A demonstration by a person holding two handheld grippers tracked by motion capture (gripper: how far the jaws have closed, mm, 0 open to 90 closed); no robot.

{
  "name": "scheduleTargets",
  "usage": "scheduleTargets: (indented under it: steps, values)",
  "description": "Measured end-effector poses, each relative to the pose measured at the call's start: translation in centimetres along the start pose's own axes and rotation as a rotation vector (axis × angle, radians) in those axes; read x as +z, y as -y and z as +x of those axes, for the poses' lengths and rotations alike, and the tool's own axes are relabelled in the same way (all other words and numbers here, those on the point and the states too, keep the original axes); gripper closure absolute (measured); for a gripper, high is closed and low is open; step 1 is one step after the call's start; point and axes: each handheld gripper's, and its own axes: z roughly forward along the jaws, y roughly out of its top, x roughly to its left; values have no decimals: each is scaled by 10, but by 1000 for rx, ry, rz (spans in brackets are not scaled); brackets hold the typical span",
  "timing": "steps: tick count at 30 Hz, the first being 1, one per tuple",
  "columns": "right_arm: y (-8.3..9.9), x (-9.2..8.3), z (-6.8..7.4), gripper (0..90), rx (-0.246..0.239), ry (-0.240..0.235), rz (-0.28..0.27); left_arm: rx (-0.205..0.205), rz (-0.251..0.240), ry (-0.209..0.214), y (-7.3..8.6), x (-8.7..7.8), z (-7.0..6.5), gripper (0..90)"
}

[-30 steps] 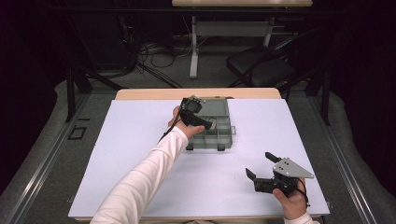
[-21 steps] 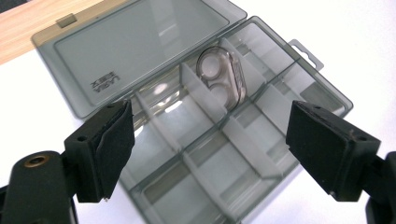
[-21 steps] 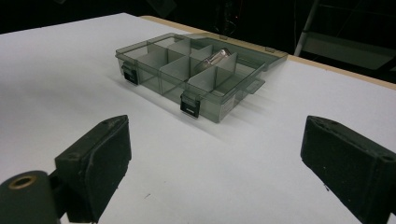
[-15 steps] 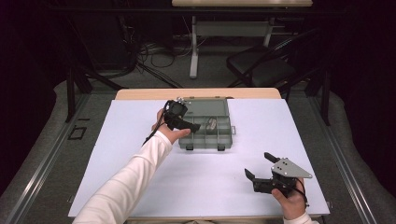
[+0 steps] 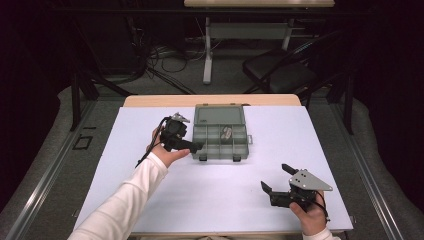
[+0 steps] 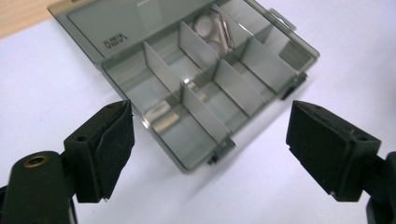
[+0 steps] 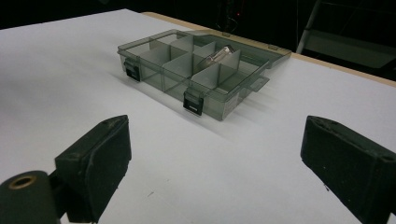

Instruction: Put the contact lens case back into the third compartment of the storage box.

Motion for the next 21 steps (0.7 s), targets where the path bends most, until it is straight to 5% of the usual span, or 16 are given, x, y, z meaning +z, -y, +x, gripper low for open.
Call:
scheduleTargets:
  steps: [6, 21]
  values:
    - [0, 0, 0, 83, -1, 3, 2, 24, -15, -4, 19, -8, -3, 157]
    - [1, 1, 1, 84, -3, 6, 5, 3, -112, 19, 76, -17, -8, 158]
